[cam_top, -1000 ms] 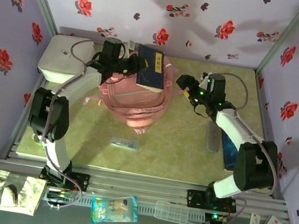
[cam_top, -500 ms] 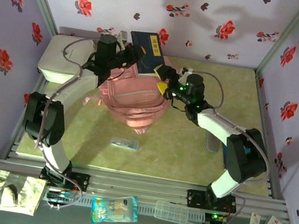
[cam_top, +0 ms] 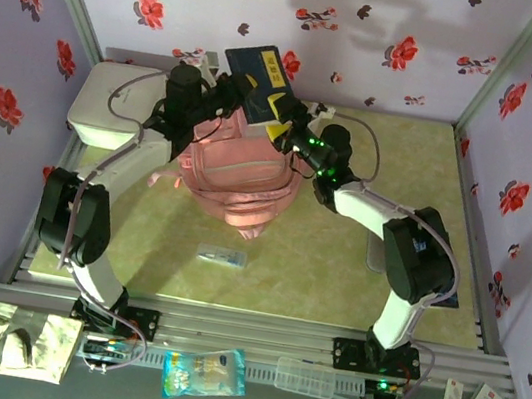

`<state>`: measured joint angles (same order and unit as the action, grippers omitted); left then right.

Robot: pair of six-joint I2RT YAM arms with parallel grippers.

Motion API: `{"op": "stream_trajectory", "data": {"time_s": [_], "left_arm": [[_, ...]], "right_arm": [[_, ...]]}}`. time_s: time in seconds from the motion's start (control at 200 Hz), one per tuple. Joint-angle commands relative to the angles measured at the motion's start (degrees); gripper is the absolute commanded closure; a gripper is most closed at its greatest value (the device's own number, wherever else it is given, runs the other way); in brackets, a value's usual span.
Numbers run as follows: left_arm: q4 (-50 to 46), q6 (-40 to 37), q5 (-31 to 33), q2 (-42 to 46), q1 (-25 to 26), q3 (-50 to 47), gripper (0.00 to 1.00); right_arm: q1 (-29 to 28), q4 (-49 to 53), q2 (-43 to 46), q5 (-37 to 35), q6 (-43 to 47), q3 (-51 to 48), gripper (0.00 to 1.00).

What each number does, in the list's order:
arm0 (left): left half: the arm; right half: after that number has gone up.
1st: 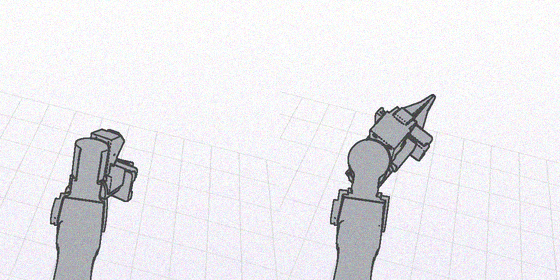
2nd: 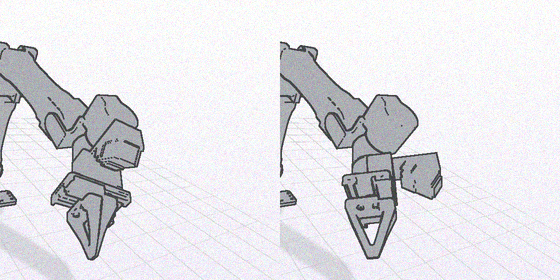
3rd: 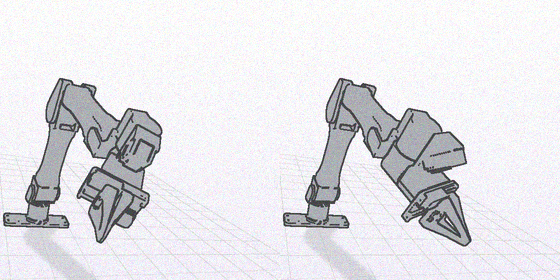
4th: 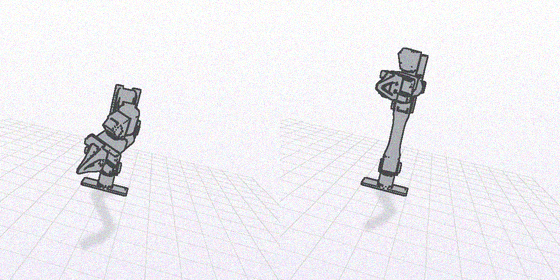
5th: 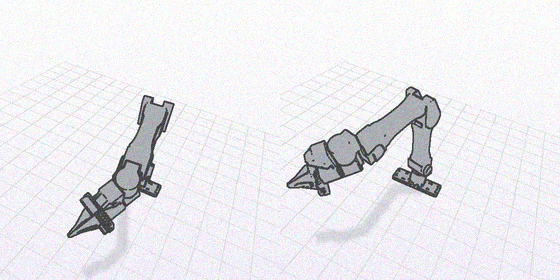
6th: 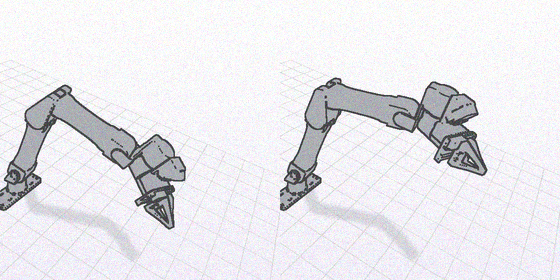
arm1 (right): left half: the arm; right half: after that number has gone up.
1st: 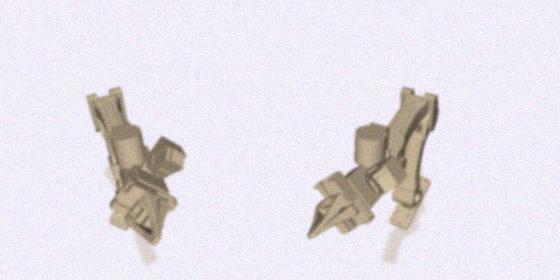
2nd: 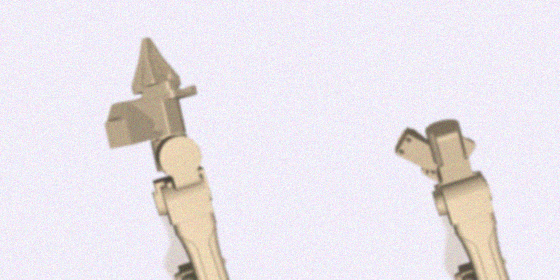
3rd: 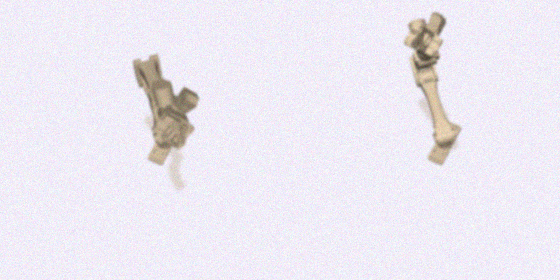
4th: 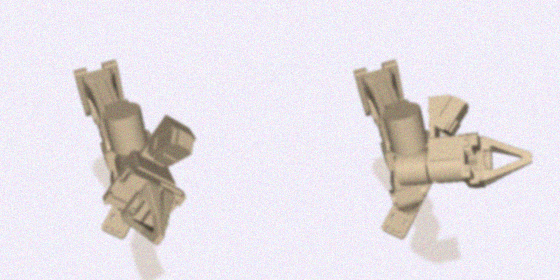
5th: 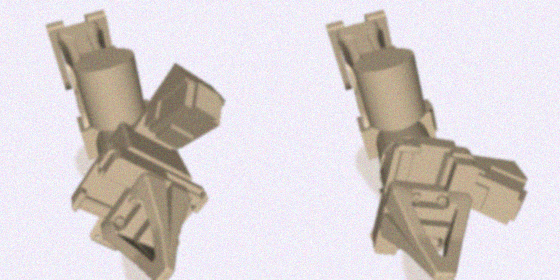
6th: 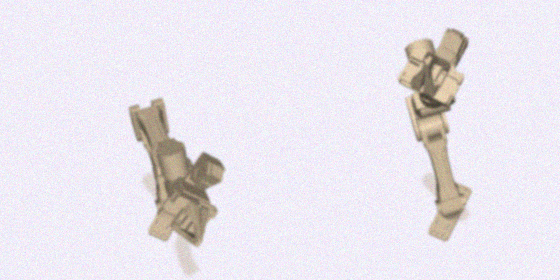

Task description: Pack books, pencil case, and school supplies into a backpack

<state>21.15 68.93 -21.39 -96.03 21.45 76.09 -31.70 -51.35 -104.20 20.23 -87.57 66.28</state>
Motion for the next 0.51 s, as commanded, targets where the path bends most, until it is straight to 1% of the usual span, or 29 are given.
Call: {"op": "stream_trajectory", "data": {"time_s": [0.0, 0.155, 0.345, 0.405, 0.5], "left_arm": [[6.3, 2.7, 2.2, 3.1, -0.3, -1.3, 1.00], [5.5, 2.1, 2.9, 3.6, -0.5, -1.8, 1.00], [5.6, 2.8, 2.8, 3.8, -0.8, -2.8, 1.00], [5.4, 2.5, 2.8, 4.3, -1.0, -3.1, 0.96], [4.5, 1.6, 2.8, 5.3, -1.4, -4.0, 0.81]], "right_arm": [[-0.3, -5.8, -1.9, -2.2, -0.9, 2.0, 0.31], [-0.3, -6.8, -1.9, -3.0, -0.5, 1.3, 0.41], [-0.2, -4.0, -1.2, -3.0, 1.3, 1.6, 0.66], [-0.1, -2.7, -0.9, -3.3, 2.1, 1.4, 0.72], [0.1, -0.5, 0.0, -3.7, 4.0, 1.1, 0.80]]}}
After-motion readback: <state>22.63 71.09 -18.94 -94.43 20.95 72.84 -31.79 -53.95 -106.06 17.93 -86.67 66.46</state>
